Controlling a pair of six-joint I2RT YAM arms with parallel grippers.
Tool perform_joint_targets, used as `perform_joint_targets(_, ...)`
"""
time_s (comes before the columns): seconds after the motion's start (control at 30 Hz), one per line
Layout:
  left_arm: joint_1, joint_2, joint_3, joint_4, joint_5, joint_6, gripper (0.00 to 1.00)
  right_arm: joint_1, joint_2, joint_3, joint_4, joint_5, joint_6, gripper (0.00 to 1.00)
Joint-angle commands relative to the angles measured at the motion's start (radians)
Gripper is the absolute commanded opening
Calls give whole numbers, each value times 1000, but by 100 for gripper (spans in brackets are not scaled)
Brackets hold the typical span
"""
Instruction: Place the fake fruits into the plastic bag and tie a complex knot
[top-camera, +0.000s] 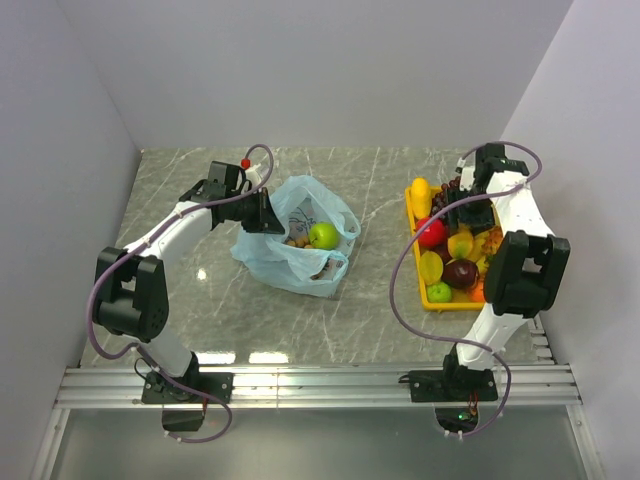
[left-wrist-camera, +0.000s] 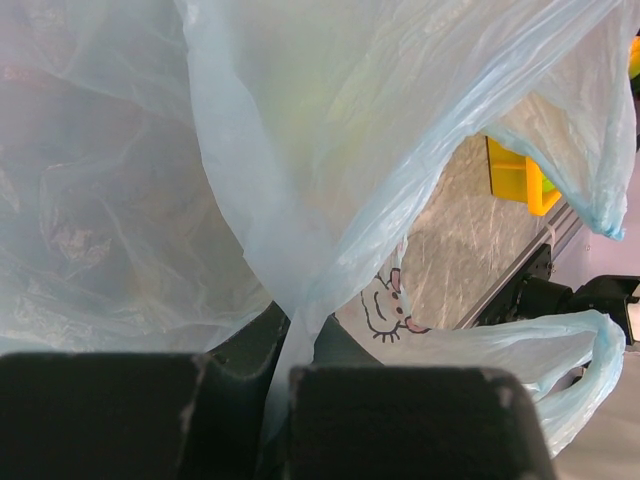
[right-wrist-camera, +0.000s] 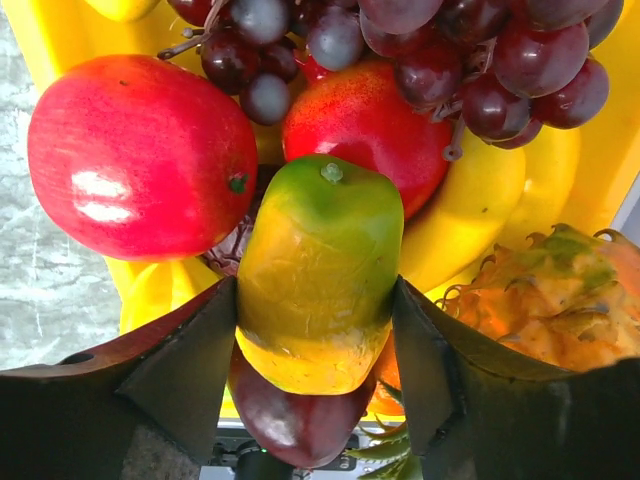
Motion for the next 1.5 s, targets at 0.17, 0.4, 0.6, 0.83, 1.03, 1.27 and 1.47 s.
perform_joint_targets(0.17,-1,-4,45,16,5,-5,2,-19,-51,151,-111,-106,17,36)
perform_joint_targets(0.4,-1,-2,48,11,22,-8,2,-3,-276,214,-119,-444,-98,35)
perform_joint_targets(0.6,-1,4,68,-9,61,-16,0,353,-447,155,149,-606,-36,38)
perform_joint_targets(0.83,-1,8,89,-26,94,-19,0,739,-331,69,456,-435,-16,34)
perform_joint_targets(1.03,-1,1,89,-23,130,-25,0,839,-261,-115,784,-151,-78,23)
perform_joint_targets(1.27,5,10,103,-18,177,-45,0,885,-209,-226,801,-230,-138,19)
perform_joint_targets(1.47,5,24,124,-35,209,-11,0,831,-43,-125,887,-62,-36,13)
